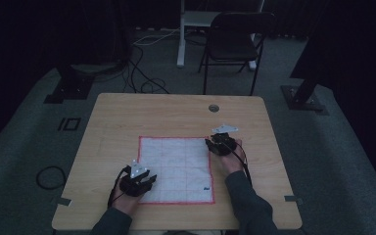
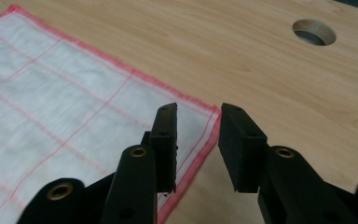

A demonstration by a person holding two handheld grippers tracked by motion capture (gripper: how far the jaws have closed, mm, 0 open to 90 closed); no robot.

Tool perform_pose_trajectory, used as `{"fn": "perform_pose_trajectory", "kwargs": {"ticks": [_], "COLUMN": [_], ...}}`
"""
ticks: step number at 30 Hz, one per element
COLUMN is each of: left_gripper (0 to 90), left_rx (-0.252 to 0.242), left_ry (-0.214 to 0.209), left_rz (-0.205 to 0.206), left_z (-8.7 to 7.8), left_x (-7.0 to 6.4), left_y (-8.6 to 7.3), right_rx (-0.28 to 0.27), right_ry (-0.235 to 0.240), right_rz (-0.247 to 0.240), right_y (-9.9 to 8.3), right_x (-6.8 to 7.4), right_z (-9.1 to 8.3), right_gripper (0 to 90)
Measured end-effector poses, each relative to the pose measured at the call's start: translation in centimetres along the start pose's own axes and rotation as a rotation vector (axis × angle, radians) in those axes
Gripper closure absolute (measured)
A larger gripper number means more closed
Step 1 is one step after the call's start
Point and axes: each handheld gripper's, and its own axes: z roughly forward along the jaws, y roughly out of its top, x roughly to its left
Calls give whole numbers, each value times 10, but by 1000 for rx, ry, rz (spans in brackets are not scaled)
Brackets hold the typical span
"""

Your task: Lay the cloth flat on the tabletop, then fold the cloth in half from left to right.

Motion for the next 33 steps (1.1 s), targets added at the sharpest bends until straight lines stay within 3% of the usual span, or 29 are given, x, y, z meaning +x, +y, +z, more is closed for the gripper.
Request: {"fn": "perform_pose_trajectory", "kwargs": {"ticks": [10,15,23,33], "left_gripper": [617,615,608,585], "left_rx": [-48,-59,-66,-60], "left_ry": [69,93,98,122], "left_rz": [-68,-91,-118,-158], "left_z": [-11,-12,-9,-5], "left_x": [25,35,41,49], "left_y": [1,1,0,-1], "right_rx": [-10,12,55,56], "right_ry": [43,51,62,71], "right_rz": [6,-15,-19,-1], "right_y": [-28,-41,-57,-60], "right_x": [16,21,26,25], "right_z": [-17,-14,-7,-7], "right_gripper": [630,618,618,636]}}
